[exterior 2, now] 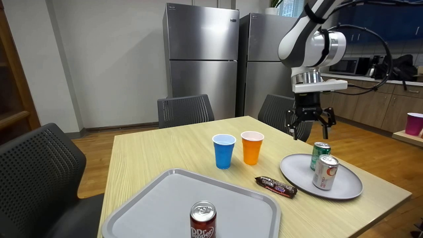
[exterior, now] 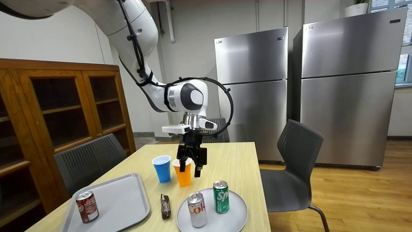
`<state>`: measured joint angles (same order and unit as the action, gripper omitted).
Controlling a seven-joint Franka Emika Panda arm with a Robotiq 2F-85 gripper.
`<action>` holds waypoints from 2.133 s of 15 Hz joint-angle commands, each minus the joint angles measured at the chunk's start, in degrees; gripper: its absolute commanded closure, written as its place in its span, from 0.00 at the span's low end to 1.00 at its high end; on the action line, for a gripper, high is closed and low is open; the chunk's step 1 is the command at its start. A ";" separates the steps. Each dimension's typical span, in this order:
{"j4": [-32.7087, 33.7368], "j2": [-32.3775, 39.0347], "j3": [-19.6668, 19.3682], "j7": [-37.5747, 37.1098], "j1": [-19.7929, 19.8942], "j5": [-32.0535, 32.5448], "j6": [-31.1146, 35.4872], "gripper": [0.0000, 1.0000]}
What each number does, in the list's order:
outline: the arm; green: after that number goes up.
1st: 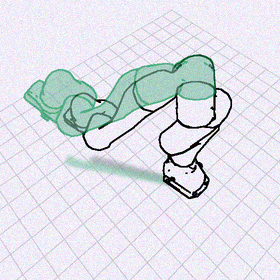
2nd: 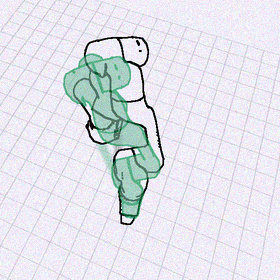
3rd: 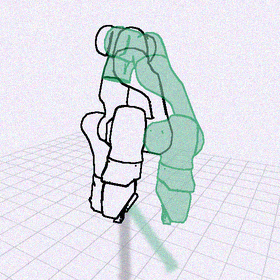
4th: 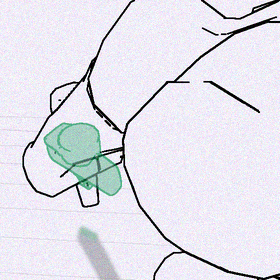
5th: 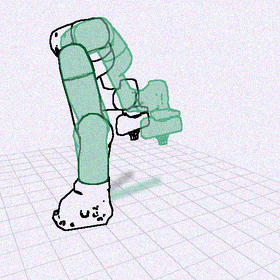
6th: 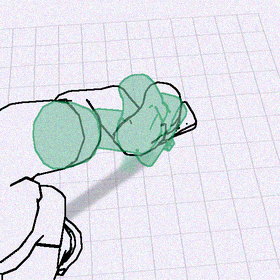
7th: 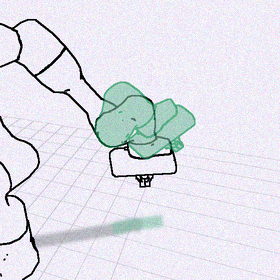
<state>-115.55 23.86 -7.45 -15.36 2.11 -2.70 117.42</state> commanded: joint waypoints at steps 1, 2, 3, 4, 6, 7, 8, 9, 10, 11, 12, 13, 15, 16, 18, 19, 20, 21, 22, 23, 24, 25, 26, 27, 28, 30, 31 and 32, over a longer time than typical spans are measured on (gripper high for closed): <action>-2.42 -4.26 1.88 -1.05 -2.11 0.85 -0.05 0.00; -2.56 -4.73 2.47 -0.89 -2.71 0.86 -0.09 0.00; -2.64 -5.15 3.09 -0.88 -3.53 1.01 -0.23 0.00; -2.75 -5.53 3.70 -0.92 -4.30 1.17 -0.27 0.00; -2.96 -6.35 5.28 -0.69 -5.95 1.27 -0.53 0.00; -3.02 -6.63 5.99 -0.64 -6.74 1.41 -0.55 0.00; -3.07 -6.93 6.77 -0.48 -7.52 1.46 -0.63 0.00; -3.12 -7.19 7.53 -0.42 -8.31 1.61 -0.59 0.00; -3.01 -7.33 8.35 -0.29 -9.12 1.71 -0.68 0.00; -2.76 -7.37 9.09 -0.26 -9.90 1.89 -0.92 0.00; -2.59 -7.41 9.85 -0.17 -10.69 2.01 -1.10 0.00; -2.29 -7.36 10.69 -0.05 -11.58 2.21 -1.48 0.00; -2.02 -7.25 12.20 0.33 -13.11 2.64 -1.65 0.00; -1.77 -7.05 12.98 0.42 -13.91 2.80 -1.80 0.00; -1.36 -6.55 14.42 0.52 -15.48 3.17 -1.90 0.00; -1.20 -6.29 15.07 0.45 -16.27 3.49 -1.91 0.00; -0.98 -5.97 15.79 0.49 -17.04 3.65 -2.02 0.00; -0.92 -5.74 16.35 0.48 -17.69 3.89 -1.95 0.00; -0.79 -5.40 16.93 0.52 -18.35 4.01 -1.93 0.00; -0.60 -4.95 17.43 0.30 -19.07 4.20 -1.89 0.00; -0.55 -4.61 17.92 0.44 -19.62 4.05 -1.82 0.00; -0.44 -4.03 18.37 0.22 -20.30 4.06 -1.70 0.00; -0.42 -3.61 18.74 0.25 -20.77 3.96 -1.60 0.00; -0.54 -3.02 19.09 -0.07 -21.44 3.91 -1.22 0.00; -0.49 -2.48 19.34 -0.21 -21.94 3.92 -1.14 0.00; -0.61 -1.58 19.89 -0.06 -22.79 3.72 -0.85 0.00; -0.59 -1.02 20.12 -0.02 -23.24 3.68 -0.82 0.00; -0.53 -0.51 20.33 0.14 -23.57 3.55 -0.94 0.00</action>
<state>-116.90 22.13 11.99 -15.20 -20.75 0.23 117.14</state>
